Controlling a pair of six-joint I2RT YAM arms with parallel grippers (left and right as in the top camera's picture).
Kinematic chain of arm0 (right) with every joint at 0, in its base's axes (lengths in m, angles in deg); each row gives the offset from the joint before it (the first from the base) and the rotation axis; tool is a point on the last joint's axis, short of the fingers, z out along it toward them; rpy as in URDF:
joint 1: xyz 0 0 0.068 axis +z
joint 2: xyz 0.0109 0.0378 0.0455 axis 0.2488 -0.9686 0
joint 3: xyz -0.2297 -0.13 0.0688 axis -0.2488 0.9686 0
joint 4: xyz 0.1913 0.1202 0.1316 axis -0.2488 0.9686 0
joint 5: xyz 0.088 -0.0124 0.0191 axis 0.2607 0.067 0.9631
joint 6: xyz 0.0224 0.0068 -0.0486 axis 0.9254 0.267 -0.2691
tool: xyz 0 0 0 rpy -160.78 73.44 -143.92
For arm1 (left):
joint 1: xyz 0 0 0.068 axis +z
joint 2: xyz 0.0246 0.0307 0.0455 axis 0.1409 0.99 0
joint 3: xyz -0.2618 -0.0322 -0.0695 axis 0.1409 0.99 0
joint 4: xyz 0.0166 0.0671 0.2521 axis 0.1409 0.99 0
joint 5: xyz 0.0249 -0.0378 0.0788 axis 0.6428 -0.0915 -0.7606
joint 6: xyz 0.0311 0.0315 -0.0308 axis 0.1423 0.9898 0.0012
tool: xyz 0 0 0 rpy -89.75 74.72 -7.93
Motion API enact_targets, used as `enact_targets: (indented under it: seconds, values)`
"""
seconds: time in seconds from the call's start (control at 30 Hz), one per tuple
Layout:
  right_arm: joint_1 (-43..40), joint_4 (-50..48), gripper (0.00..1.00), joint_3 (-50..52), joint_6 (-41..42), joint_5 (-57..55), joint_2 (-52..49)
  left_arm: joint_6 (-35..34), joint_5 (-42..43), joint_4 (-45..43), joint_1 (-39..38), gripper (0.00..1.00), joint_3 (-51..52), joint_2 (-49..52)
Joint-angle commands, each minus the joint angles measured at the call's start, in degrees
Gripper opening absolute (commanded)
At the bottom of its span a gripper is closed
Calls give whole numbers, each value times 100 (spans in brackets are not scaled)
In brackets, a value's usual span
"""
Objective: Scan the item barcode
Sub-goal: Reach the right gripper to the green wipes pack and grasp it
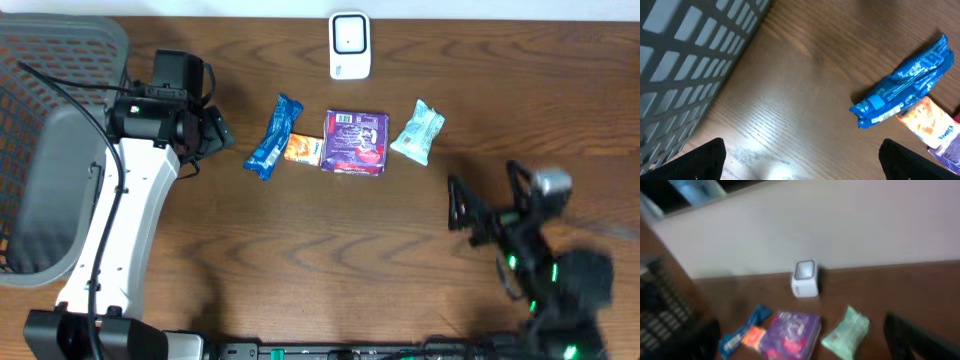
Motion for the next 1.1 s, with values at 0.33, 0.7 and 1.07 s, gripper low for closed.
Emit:
enact_targets:
  seconds: [0.33, 0.7, 1.07]
  values:
    - [-33, 4363, 99, -4905, -1285, 1445, -6006, -31, -111, 33, 2, 98, 22, -31]
    - [-741, 3314, 96, -4905, 142, 1453, -7803, -31, -111, 33, 2, 98, 22, -31]
    - [-1049, 2367, 64, -4905, -278, 3418, -9326, -31, -111, 33, 2, 98, 22, -31]
